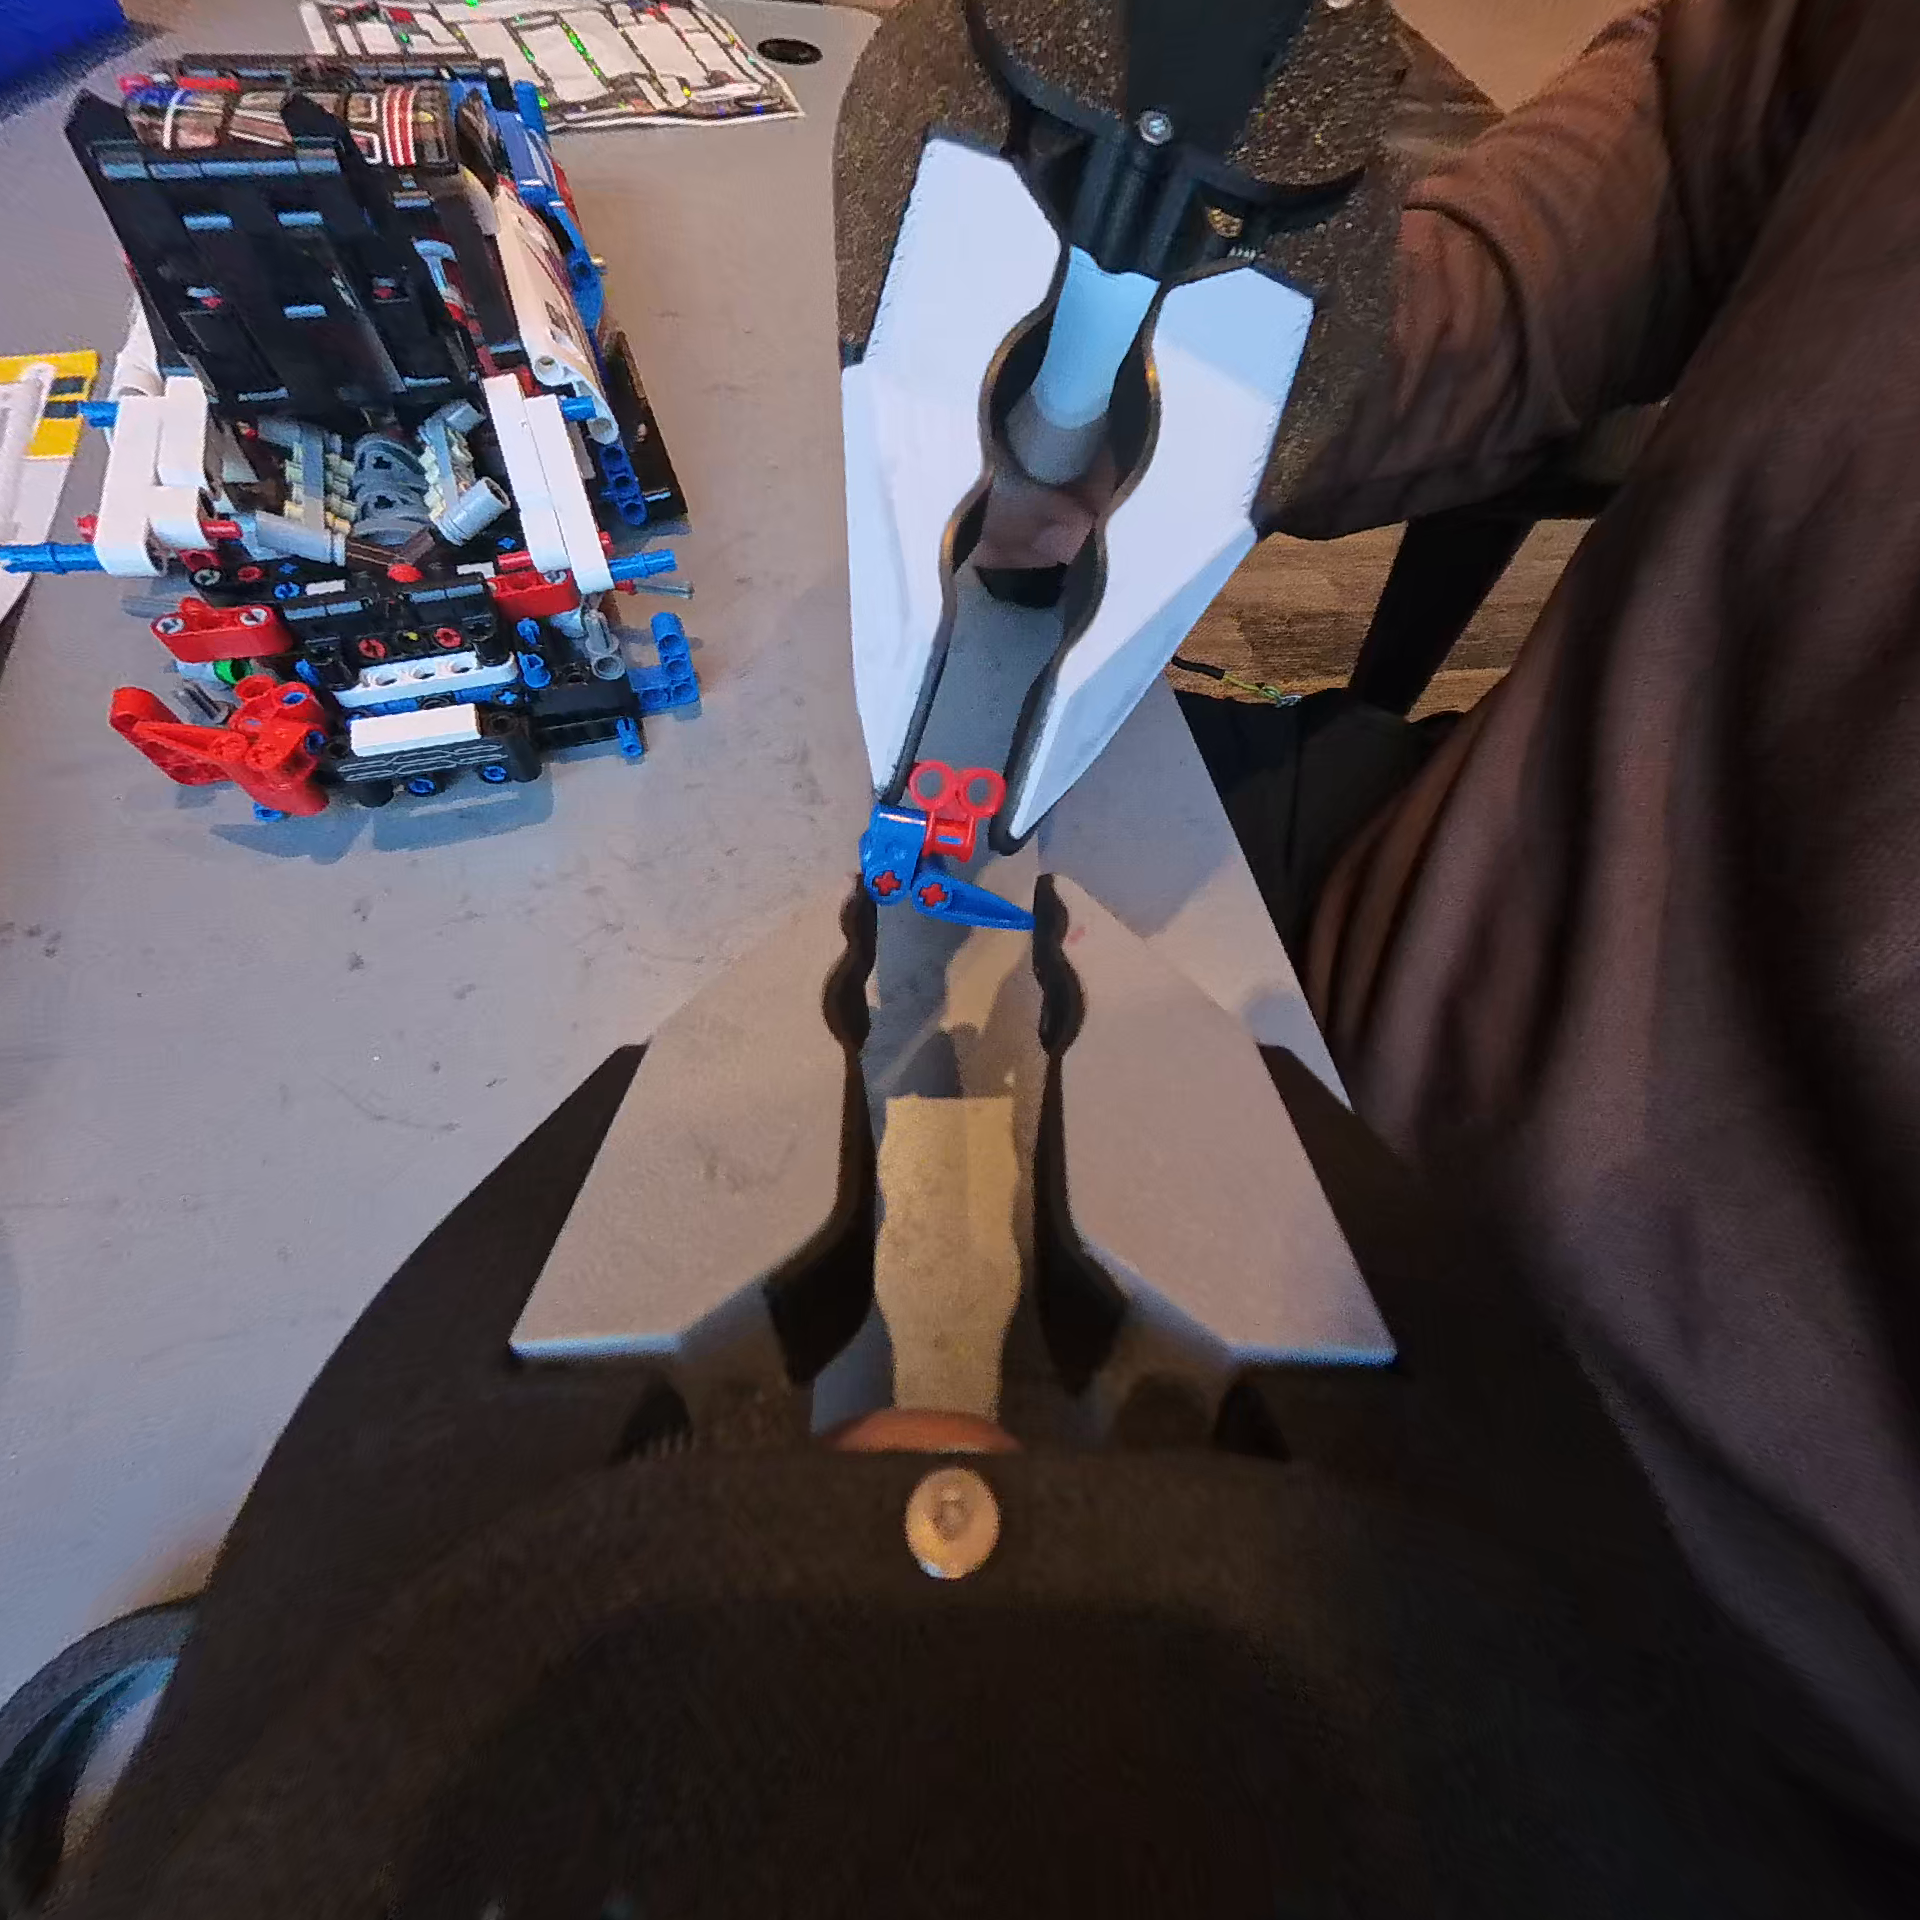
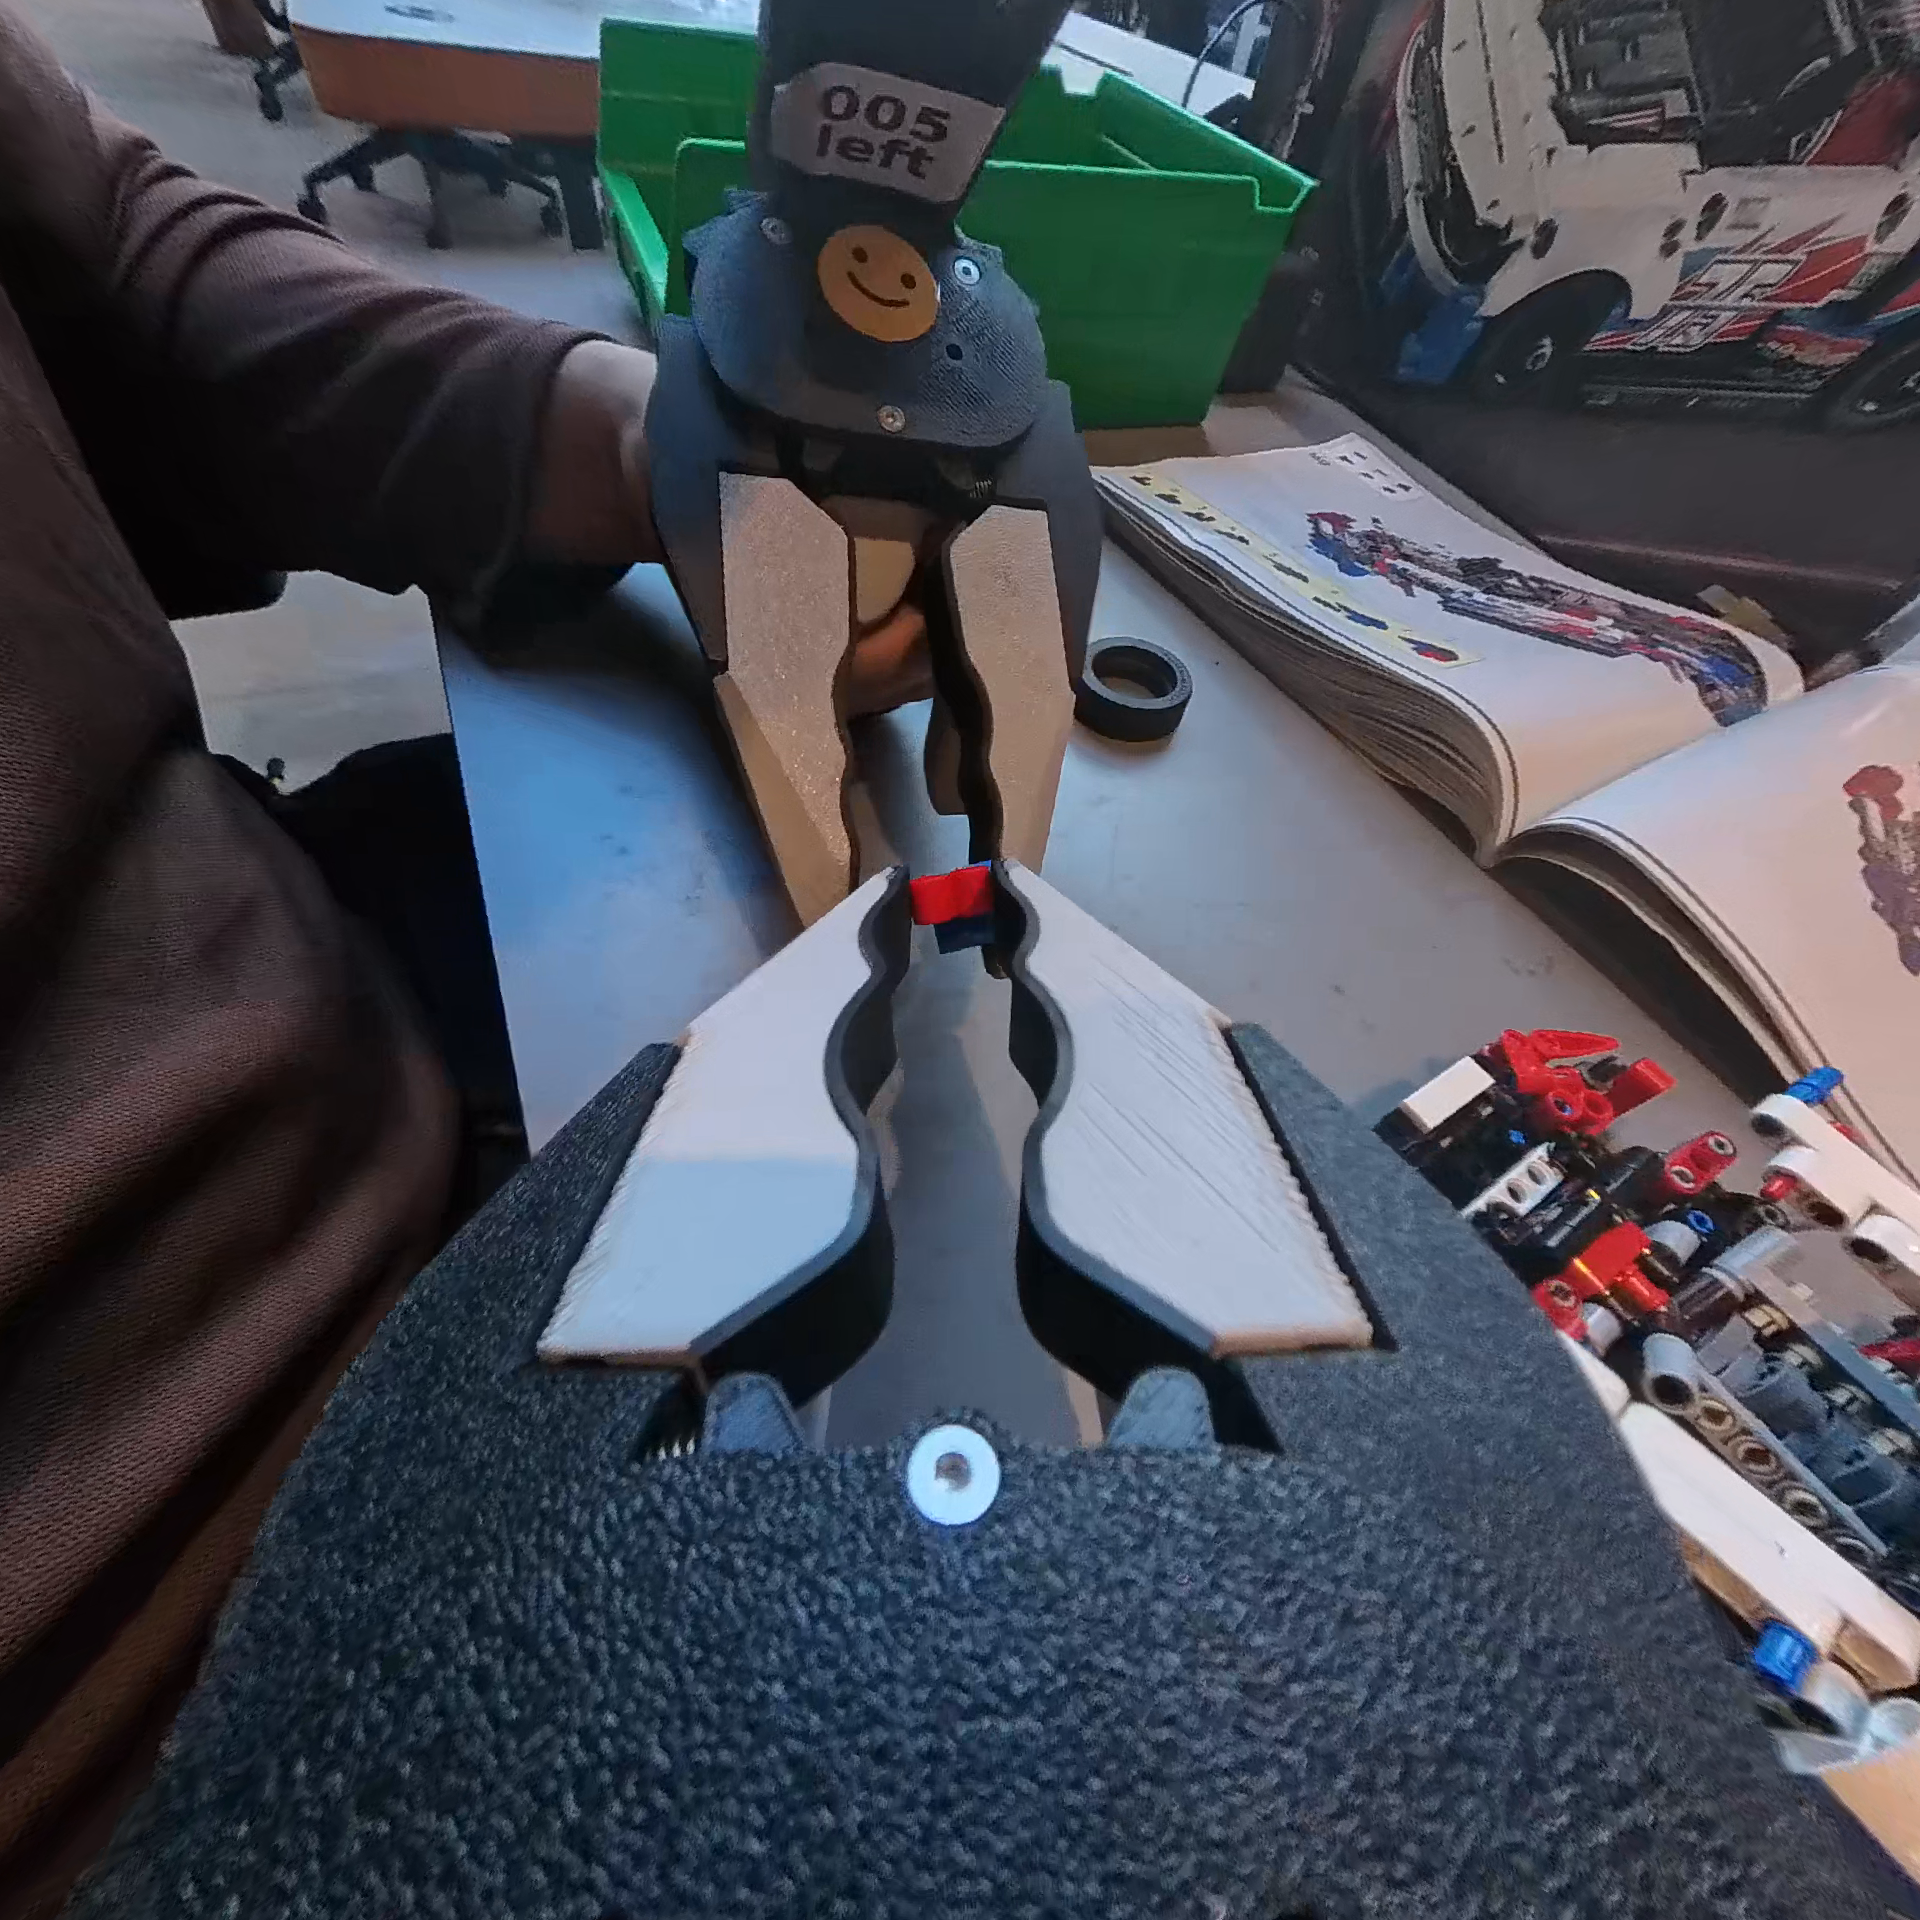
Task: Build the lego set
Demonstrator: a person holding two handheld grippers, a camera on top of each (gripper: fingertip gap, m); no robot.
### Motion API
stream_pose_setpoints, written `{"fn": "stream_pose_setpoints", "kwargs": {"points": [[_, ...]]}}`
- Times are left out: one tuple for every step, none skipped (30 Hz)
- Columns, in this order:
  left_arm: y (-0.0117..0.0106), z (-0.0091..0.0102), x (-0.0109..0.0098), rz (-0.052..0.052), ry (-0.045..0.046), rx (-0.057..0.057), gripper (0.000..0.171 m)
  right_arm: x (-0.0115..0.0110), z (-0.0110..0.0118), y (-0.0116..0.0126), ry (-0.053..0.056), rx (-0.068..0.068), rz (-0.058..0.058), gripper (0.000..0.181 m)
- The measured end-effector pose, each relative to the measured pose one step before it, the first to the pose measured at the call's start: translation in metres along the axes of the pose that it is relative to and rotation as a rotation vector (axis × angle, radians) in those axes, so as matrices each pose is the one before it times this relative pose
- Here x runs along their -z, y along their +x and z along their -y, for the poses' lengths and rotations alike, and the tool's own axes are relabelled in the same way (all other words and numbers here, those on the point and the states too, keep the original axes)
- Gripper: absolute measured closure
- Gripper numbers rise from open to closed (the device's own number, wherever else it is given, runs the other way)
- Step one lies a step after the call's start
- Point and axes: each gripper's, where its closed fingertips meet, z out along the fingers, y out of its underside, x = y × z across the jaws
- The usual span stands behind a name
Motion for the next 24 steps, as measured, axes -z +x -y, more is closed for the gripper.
{"fn": "stream_pose_setpoints", "kwargs": {"points": [[0.00058, 0.00038, 0.00003, -0.0026, 0.00204, -0.0014, 0.144, 0.00035, 0.00032, -0.00027, 0.0046, -0.0119, 0.0088, 0.166], [0.0003, 0.00009, -0.00012, -0.0017, 0.0004, -0.0004, 0.144, 0.00026, -0.00004, -0.00021, 0.0024, -0.0084, 0.0068, 0.166], [0.00021, 0.0, -0.0001, 0.0001, -0.00007, -0.0025, 0.144, 0.00001, -0.00002, -0.00029, 0.0022, -0.0053, 0.004, 0.166], [0.00029, -0.00017, -0.00002, -0.0001, -0.00118, -0.0033, 0.144, 0.00001, -0.00011, -0.00023, 0.0013, -0.0042, 0.0034, 0.166], [0.00018, -0.0002, 0.00001, -0.0014, -0.00079, -0.0001, 0.144, -0.00001, -0.00007, -0.00012, 0.0004, -0.0015, 0.0016, 0.166], [0.00005, 0.00016, -0.00006, -0.001, 0.00101, 0.0016, 0.144, -0.00006, -0.00004, 0.00004, 0.0004, -0.0001, -0.0004, 0.166], [-0.00035, 0.00026, -0.00007, 0.0001, 0.00136, 0.005, 0.143, -0.00002, 0.0, 0.00031, 0.0, -0.0005, -0.0018, 0.166], [-0.00046, 0.00033, -0.00025, 0.0014, 0.00208, 0.0063, 0.143, 0.00005, -0.00018, 0.00057, 0.0006, 0.0008, -0.0028, 0.166], [-0.00047, 0.00031, -0.0003, 0.0008, 0.00152, 0.0062, 0.143, 0.0001, -0.00018, 0.00053, 0.0006, 0.0027, -0.003, 0.166], [-0.0002, 0.00027, -0.00031, -0.0012, 0.00056, 0.0104, 0.143, 0.00003, -0.00027, 0.00038, -0.0009, 0.0058, -0.0042, 0.166], [-0.00064, 0.00038, -0.00033, -0.0004, 0.00174, 0.013, 0.143, -0.00005, -0.00025, 0.00091, -0.0013, 0.0095, -0.0085, 0.166], [-0.00099, 0.00029, -0.00003, 0.0022, 0.0017, 0.0089, 0.143, -0.00016, -0.00024, 0.001, -0.0018, 0.0099, -0.01, 0.166], [-0.00088, -0.00004, 0.00003, 0.0019, 0.00008, 0.0071, 0.143, -0.0003, -0.00038, 0.00087, -0.0033, 0.0078, -0.0083, 0.166], [-0.00079, 0.00008, 0.00011, 0.0017, 0.00075, 0.0066, 0.143, -0.00035, -0.0001, 0.00085, -0.002, 0.0079, -0.0081, 0.166], [-0.00057, 0.00011, 0.00015, 0.0004, 0.00133, 0.0057, 0.143, -0.00015, 0.00003, 0.00058, -0.0007, 0.0096, -0.0078, 0.166], [-0.00034, 0.00019, 0.0001, -0.0002, 0.00131, 0.0033, 0.143, -0.0002, 0.00011, 0.00042, -0.0002, 0.0093, -0.0061, 0.166], [-0.00016, 0.00018, 0.00015, 0.0007, 0.0011, 0.0018, 0.143, -0.00013, 0.00009, 0.00033, 0.0003, 0.0058, -0.0048, 0.166], [-0.00015, 0.00002, 0.00006, 0.0007, 0.00039, 0.0007, 0.142, 0.00004, 0.00006, 0.00048, 0.0007, 0.0002, -0.0031, 0.166], [0.00009, 0.00011, -0.00008, 0.0011, 0.00036, -0.0025, 0.142, 0.00024, 0.00007, 0.00049, 0.0021, -0.0061, 0.0016, 0.166], [0.00009, 0.0002, 0.00001, 0.0019, 0.00093, -0.0039, 0.141, 0.00044, 0.00016, 0.00032, 0.0036, -0.0114, 0.0059, 0.166], [-0.00003, 0.00048, -0.00005, 0.003, 0.00241, -0.0049, 0.141, 0.00058, 0.00033, 0.00047, 0.0044, -0.0117, 0.0058, 0.166], [-0.0001, 0.00043, -0.00003, 0.0042, 0.00215, -0.005, 0.141, 0.00033, 0.00015, 0.0002, 0.0029, -0.0078, 0.0045, 0.166], [-0.00003, -0.00009, -0.00019, 0.0017, -0.00118, -0.003, 0.141, 0.00004, -0.00013, 0.0, 0.0006, -0.0033, 0.0029, 0.166], [0.00002, -0.00018, -0.00013, -0.0002, -0.00136, -0.0002, 0.141, 0.00002, -0.00005, 0.0, -0.0003, 0.0003, 0.0001, 0.166]]}}
